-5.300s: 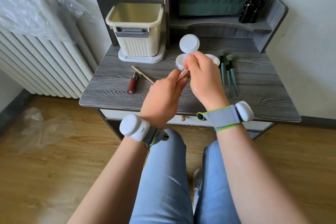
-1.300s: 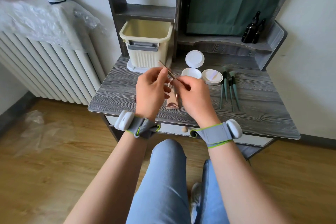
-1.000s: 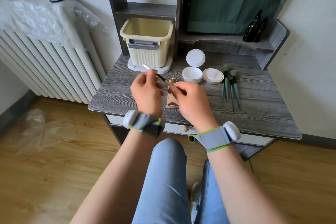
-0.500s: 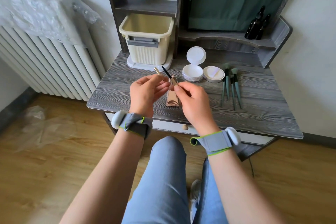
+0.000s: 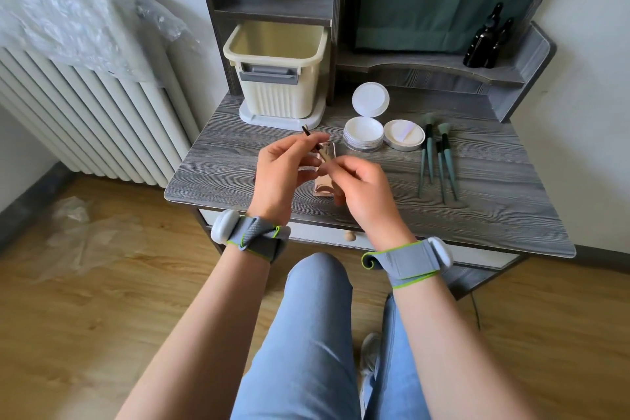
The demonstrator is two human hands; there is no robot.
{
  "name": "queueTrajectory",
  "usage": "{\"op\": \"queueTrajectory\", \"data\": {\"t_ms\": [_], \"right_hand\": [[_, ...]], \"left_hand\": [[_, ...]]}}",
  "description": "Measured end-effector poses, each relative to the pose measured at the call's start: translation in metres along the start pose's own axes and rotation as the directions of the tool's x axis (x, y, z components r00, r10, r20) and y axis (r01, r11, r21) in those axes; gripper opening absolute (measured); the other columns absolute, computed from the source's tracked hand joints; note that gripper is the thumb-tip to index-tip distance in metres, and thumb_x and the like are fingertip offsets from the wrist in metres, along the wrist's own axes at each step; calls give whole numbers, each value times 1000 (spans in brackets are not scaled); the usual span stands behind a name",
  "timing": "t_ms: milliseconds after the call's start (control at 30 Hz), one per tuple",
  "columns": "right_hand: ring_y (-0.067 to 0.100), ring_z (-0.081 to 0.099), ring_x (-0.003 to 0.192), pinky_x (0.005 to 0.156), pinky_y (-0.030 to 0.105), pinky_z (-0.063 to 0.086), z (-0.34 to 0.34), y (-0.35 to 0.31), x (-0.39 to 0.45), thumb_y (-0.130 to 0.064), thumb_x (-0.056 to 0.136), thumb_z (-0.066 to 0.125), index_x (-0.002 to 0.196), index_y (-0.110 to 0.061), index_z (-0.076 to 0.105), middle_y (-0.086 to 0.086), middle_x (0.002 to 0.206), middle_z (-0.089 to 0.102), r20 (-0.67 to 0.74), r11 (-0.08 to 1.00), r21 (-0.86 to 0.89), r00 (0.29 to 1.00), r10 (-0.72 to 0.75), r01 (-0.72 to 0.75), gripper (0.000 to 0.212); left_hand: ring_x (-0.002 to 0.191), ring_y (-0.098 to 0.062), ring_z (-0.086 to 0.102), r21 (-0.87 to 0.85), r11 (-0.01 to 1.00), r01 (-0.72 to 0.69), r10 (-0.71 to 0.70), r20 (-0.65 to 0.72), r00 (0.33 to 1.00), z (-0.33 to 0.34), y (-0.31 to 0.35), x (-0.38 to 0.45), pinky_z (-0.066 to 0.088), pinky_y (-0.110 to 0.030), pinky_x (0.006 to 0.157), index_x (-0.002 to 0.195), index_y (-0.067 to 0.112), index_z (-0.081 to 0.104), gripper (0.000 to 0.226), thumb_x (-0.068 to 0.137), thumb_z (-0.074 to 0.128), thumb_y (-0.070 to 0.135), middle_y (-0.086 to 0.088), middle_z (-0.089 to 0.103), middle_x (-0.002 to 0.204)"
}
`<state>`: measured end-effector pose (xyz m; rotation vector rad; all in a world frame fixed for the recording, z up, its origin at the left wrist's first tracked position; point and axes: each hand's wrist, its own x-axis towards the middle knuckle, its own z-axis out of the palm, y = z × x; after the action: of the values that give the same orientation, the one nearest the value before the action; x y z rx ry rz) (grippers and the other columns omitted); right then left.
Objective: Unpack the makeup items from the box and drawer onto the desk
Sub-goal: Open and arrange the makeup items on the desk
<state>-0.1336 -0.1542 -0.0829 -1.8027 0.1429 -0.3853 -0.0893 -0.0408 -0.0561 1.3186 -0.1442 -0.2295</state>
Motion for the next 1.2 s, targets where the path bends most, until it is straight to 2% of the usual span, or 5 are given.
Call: {"op": "queueTrajectory", "data": {"t_ms": [67,433,700,900,1200], "right_hand": [[4,47,49,56,21,39,2,0,-2,-21,92,60,77,-16,71,-15,43,53,-6,1000,4,1000,14,-14,19],[22,64,56,64,47,55,7,2,-2,-26,87,64,79,-13,75,5,59,66,-66,994,-76,995,-79,74,19],[23,64,52,52,22,49,7,0,-5,-12,94,58,84,2,59,17,64,67,-80,991,132,997,-12,23,17],[23,52,49,58,37,46,9,3,-3,-18,101,44,71,-10,58,5,48,55,21,993,107,999,41,-43,34],[20,53,48,52,29,45,13,-4,-5,-17,95,56,75,-16,58,9,56,57,25,986,152,998,65,-68,20]], "left_hand": [[51,-6,53,14,999,-32,32,-27,999,1,-2,-1,47,-17,54,82,11,72,15,92,61,12,2,57,58],[55,-2,52,69,998,-4,13,-128,992,0,-1,0,43,-16,53,77,18,74,14,89,67,23,10,62,63],[63,-5,52,59,998,-22,27,-80,996,-1,0,0,42,-19,59,80,22,75,17,91,63,26,12,62,63],[65,-8,55,46,998,-37,38,-19,999,-2,-1,-2,44,-25,64,85,18,74,19,95,58,21,12,63,64],[61,-3,55,63,997,-50,50,-1,999,-6,-1,-1,43,-21,63,88,20,72,20,97,54,22,15,62,63]]}}
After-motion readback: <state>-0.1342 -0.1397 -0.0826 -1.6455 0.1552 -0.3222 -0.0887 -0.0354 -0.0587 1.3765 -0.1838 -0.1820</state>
